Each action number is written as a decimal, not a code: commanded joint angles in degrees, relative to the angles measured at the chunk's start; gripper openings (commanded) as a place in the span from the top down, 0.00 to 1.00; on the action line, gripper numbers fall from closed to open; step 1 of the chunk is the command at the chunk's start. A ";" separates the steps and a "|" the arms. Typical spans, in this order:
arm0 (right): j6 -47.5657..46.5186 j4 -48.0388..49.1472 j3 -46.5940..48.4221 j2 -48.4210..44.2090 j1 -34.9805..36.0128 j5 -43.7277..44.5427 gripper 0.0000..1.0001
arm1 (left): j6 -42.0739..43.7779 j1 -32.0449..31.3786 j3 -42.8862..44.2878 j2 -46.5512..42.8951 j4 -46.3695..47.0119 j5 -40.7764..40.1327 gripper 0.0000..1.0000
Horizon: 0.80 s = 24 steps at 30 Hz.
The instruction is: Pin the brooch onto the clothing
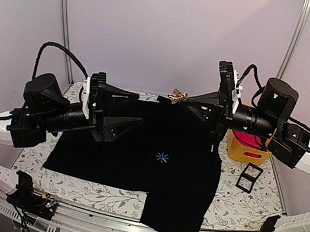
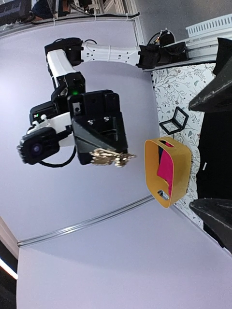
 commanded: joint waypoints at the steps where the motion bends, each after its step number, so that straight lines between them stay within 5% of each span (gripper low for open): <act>1: 4.34 13.16 -0.55 -0.71 0.25 -2.90 1.00 | -5.58 -0.76 -1.06 6.17 19.30 5.04 0.42; 9: 5.90 16.17 -1.12 1.01 0.25 -5.47 1.00 | -10.15 -1.60 0.54 12.68 31.12 6.27 0.59; 15: 6.03 16.24 -1.22 1.34 0.25 -5.77 1.00 | -10.48 -3.27 4.68 16.69 29.99 5.10 0.52; 24: 5.65 16.21 -1.82 0.59 0.25 -5.83 1.00 | -9.97 -3.47 10.13 20.64 27.11 3.66 0.81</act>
